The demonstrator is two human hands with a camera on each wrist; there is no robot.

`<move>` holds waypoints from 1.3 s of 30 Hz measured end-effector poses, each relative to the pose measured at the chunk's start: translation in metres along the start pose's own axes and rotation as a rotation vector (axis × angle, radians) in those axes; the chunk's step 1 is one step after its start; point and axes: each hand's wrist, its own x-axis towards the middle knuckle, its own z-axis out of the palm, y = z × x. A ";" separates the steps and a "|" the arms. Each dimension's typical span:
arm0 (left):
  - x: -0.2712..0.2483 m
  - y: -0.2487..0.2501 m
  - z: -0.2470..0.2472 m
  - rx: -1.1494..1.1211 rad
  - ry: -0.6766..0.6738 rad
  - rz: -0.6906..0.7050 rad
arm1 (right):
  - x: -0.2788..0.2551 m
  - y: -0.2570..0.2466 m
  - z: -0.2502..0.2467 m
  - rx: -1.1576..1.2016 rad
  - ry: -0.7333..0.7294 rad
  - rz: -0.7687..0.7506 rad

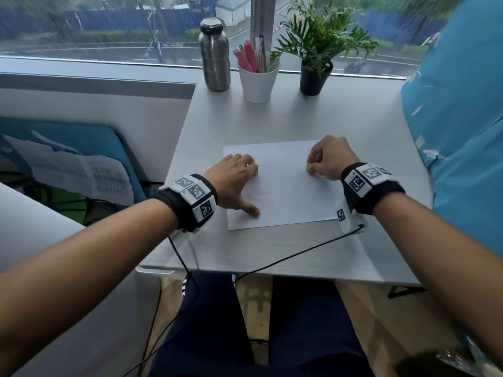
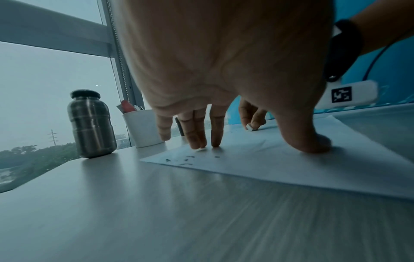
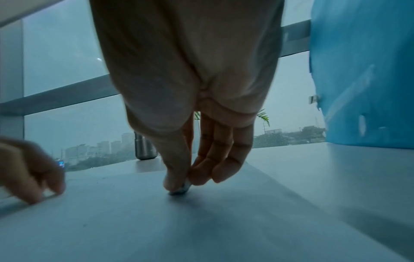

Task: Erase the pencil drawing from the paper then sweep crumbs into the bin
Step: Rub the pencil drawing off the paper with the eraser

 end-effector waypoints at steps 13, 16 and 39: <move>0.024 -0.004 0.011 -0.101 -0.338 -0.065 | -0.007 -0.050 0.033 0.116 0.125 -0.034; 0.024 -0.003 0.011 -0.105 -0.345 -0.075 | -0.030 -0.069 0.053 0.103 0.016 -0.159; 0.021 -0.001 0.010 -0.102 -0.334 -0.072 | -0.057 -0.084 0.049 0.074 -0.216 -0.256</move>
